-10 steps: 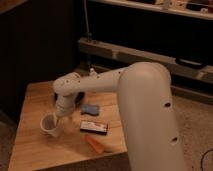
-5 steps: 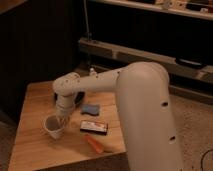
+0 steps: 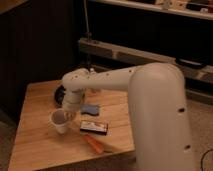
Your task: Place the ceramic cup in the ceramic bowl
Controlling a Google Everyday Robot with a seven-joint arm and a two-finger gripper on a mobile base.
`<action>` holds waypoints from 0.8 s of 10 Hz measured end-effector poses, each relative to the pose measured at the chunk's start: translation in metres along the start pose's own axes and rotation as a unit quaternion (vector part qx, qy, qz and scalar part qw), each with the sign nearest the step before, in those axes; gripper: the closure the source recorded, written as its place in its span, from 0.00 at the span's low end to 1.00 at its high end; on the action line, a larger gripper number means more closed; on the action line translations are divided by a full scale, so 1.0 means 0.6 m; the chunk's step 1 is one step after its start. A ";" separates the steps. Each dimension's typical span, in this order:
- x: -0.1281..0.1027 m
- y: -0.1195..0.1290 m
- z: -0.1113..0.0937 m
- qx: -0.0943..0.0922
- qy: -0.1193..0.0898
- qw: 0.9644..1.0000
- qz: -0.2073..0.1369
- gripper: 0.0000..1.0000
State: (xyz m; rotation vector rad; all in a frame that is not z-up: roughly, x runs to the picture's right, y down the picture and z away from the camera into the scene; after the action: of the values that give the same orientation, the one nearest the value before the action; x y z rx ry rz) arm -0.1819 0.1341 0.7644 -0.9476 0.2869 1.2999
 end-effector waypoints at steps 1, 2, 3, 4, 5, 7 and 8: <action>-0.007 -0.026 -0.032 -0.002 -0.016 1.000 0.014 1.00; -0.012 -0.044 -0.063 -0.008 -0.030 0.999 0.026 1.00; -0.015 -0.060 -0.101 -0.014 -0.046 0.998 0.037 1.00; -0.025 -0.066 -0.137 -0.020 -0.063 0.997 0.044 1.00; -0.036 -0.067 -0.156 -0.022 -0.072 0.996 0.045 1.00; -0.087 -0.068 -0.188 -0.023 -0.088 0.995 0.047 1.00; -0.119 -0.067 -0.199 -0.024 -0.093 0.994 0.047 1.00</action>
State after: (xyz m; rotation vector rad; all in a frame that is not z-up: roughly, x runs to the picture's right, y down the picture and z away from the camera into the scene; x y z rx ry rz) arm -0.1292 -0.0008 0.7562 -0.8541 0.1581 1.4769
